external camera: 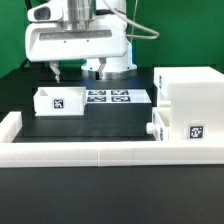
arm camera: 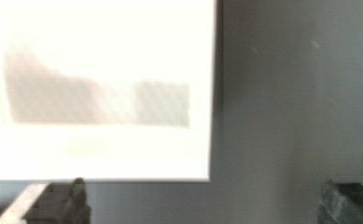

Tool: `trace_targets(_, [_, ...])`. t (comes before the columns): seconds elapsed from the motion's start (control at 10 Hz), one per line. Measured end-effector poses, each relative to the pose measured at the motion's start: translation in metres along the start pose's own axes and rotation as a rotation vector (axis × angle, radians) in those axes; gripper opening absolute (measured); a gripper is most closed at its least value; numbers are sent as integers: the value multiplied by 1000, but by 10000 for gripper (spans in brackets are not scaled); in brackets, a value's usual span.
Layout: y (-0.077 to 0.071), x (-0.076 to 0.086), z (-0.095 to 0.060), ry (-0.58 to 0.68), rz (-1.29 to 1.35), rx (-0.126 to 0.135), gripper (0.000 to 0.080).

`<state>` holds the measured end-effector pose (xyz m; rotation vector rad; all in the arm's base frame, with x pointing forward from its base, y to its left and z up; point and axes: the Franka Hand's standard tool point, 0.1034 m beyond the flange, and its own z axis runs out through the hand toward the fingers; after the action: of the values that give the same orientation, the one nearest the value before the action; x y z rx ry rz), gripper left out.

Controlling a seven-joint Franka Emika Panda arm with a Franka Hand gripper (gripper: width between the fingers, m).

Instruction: Assemble drawer

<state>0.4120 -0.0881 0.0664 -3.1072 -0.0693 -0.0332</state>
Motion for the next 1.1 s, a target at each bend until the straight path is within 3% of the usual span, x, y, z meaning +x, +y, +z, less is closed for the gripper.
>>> trace_targets(0.4, [0, -1, 1, 0, -2, 0, 649])
trace_targets(0.7, [-7, -27, 16, -21, 31, 8, 649])
trace_targets(1.1, [-11, -42, 42, -20, 15, -2, 649])
